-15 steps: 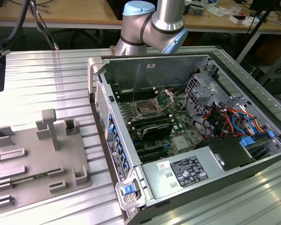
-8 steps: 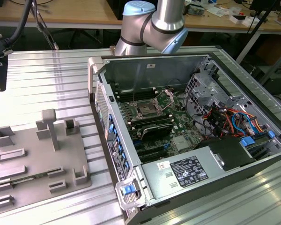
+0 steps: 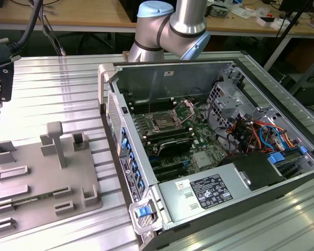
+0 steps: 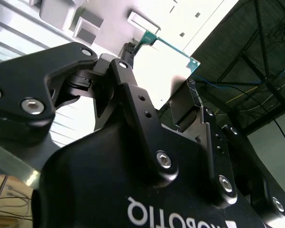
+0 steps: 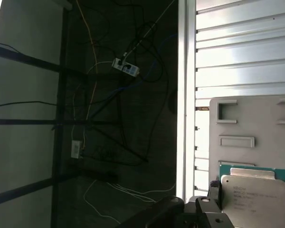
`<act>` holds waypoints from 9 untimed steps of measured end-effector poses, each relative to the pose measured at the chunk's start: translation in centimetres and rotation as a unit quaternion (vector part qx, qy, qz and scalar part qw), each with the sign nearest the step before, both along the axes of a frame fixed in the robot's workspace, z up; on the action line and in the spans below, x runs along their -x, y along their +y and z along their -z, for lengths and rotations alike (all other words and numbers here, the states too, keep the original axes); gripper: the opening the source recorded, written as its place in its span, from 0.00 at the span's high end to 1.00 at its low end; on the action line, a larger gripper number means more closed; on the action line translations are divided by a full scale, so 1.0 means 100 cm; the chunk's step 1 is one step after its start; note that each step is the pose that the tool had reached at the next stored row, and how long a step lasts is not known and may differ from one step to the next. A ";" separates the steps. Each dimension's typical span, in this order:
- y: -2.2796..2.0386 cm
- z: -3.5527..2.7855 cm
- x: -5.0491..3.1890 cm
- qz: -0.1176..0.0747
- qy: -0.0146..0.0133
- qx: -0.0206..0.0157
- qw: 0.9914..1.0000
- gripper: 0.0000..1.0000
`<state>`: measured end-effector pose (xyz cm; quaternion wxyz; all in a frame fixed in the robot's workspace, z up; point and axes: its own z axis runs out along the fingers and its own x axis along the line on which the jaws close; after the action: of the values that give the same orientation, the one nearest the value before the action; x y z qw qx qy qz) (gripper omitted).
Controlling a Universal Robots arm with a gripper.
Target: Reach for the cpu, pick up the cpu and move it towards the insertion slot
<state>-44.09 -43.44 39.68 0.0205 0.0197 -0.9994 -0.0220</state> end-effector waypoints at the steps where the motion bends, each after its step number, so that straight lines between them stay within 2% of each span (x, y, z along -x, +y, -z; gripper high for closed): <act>1: 0.0000 0.0000 -0.0007 0.000 0.000 0.000 1.000 0.45; 9: 0.0000 0.0001 -0.0051 0.000 0.000 0.000 1.000 0.45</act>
<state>-43.58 -43.44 39.68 0.0204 0.0197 -0.9994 -0.0220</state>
